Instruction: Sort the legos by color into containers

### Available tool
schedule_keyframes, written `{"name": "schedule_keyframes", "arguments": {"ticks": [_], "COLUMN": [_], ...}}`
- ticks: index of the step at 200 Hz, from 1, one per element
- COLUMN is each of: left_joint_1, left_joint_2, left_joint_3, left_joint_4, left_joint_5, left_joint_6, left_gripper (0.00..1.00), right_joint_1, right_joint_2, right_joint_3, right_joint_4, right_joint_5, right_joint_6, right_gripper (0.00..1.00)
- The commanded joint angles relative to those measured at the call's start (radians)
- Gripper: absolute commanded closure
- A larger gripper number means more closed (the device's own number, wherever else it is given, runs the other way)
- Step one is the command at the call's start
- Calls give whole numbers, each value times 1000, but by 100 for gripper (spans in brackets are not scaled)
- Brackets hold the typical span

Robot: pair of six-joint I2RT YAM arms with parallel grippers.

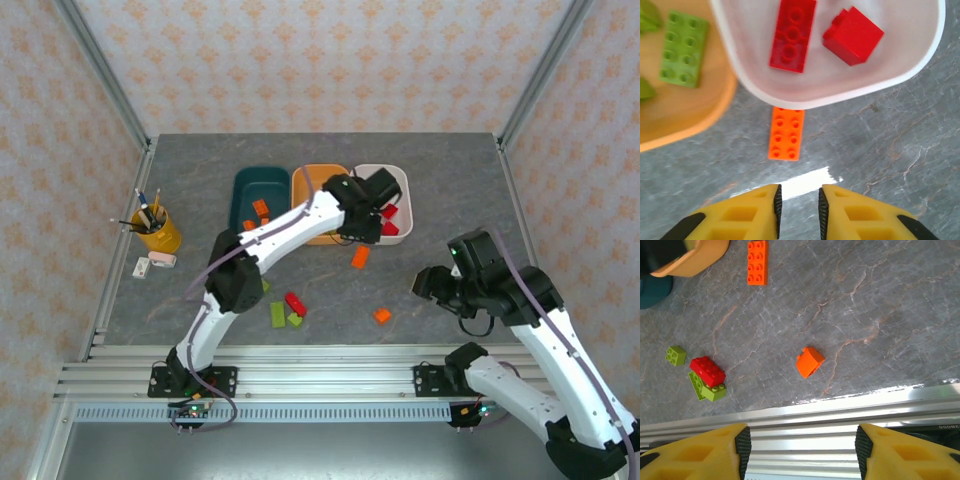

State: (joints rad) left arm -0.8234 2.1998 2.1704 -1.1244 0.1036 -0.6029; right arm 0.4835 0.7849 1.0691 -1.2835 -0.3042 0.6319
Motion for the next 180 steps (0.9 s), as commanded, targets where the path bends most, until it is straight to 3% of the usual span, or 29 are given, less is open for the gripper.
{"name": "schedule_keyframes", "arguments": {"ticks": [1,17,39,79,144,180], "left_joint_1": [8,6,-3,-11,-4,-5], "left_joint_2": [-13,6,58,204,293,325], "left_joint_3": [-66,-108,-107,58,88,92], "left_joint_4": [35,53,70,24,1,-25], "left_joint_5": [32,63,66,21,-8,-2], "left_joint_6": [6,-14,-45,-40,-15,-18], "left_gripper": [61,51,49,37,36,48], "right_joint_1": [1,1,2,3,3,3], "right_joint_2": [7,7,-4,-24,-45,-47], "right_joint_3": [4,-15,-29,-39,-37,-42], "right_joint_4": [48,56,58,53,36,35], "right_joint_5": [-6,-14,-18,-16,-9,-5], "right_joint_6": [-30,-26,-16,-2,5,6], "right_gripper": [41,41,41,41,41,41]}}
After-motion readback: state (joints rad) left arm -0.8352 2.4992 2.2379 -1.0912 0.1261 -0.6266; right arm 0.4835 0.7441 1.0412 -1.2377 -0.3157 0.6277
